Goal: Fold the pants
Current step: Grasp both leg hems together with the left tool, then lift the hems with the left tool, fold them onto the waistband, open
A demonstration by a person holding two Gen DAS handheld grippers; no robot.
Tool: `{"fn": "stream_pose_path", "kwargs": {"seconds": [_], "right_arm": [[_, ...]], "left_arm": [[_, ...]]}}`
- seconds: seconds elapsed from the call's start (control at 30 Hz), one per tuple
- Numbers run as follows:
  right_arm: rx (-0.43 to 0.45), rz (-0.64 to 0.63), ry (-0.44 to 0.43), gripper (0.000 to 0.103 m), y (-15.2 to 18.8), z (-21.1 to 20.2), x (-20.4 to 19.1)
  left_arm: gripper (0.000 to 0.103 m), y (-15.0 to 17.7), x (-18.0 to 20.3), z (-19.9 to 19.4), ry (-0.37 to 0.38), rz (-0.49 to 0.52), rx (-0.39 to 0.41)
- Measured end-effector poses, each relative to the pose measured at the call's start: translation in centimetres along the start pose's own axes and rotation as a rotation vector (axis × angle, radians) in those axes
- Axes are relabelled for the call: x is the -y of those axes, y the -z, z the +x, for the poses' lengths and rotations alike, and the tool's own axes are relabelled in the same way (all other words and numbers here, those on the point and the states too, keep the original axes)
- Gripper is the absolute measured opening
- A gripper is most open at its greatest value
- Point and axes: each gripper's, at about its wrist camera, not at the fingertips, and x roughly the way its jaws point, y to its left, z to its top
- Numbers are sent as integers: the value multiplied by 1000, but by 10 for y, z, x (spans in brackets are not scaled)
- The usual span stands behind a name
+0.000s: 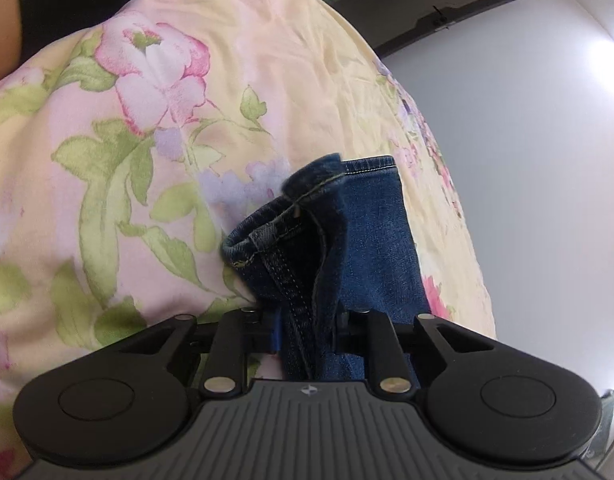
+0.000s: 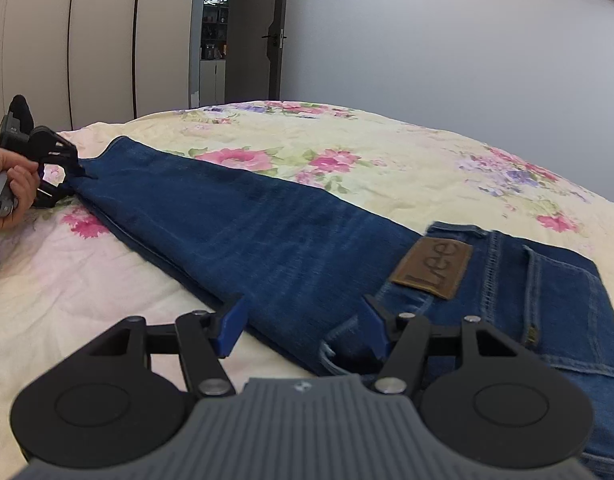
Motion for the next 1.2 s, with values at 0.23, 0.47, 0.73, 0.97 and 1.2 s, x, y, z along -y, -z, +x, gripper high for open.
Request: {"fn": "stream_pose_path", "kwargs": {"seconds": [0.23,0.47,0.73,0.97,1.2], "right_arm": [[-15,14,-79,40,-54,87,-78],[-171,-42,-64,39,-41,135,-112],[-61,165,-99,39,-31,86,-61],[-30,224,-31,40,-28,54,-27],[20,324,53,40,-17,16,17]], "left_arm": [[20,-3,10,-7,36,30,5],[18,3,43,-19,120,176,42],[17,41,122,-38,171,524,83],[16,124,193,-39,136,997,41],[14,238,216,-22,160,1417,-59]]}}
